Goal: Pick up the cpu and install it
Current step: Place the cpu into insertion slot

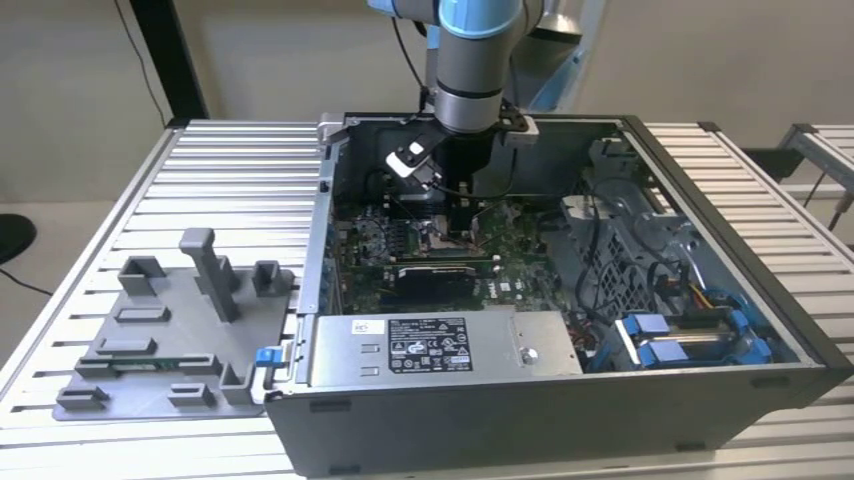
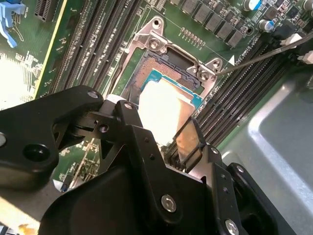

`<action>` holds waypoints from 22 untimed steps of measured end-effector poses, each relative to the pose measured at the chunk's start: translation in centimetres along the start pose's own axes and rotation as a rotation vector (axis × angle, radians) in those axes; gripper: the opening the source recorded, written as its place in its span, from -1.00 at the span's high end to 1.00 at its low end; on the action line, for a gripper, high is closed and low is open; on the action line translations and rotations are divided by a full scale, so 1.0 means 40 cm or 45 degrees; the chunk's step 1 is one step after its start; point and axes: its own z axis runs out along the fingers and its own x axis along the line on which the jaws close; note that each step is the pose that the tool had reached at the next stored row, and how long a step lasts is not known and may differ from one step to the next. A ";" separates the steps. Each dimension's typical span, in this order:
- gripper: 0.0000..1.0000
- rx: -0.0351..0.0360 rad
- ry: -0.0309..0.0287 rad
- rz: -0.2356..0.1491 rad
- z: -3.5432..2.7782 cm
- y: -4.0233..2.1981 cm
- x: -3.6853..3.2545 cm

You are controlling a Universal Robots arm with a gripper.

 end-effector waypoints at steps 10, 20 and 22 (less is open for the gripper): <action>1.00 0.0000 0.0000 0.000 0.007 -0.003 -0.005; 1.00 0.0000 -0.0072 -0.003 0.017 -0.007 -0.006; 1.00 0.0000 -0.0124 -0.006 0.018 -0.007 -0.007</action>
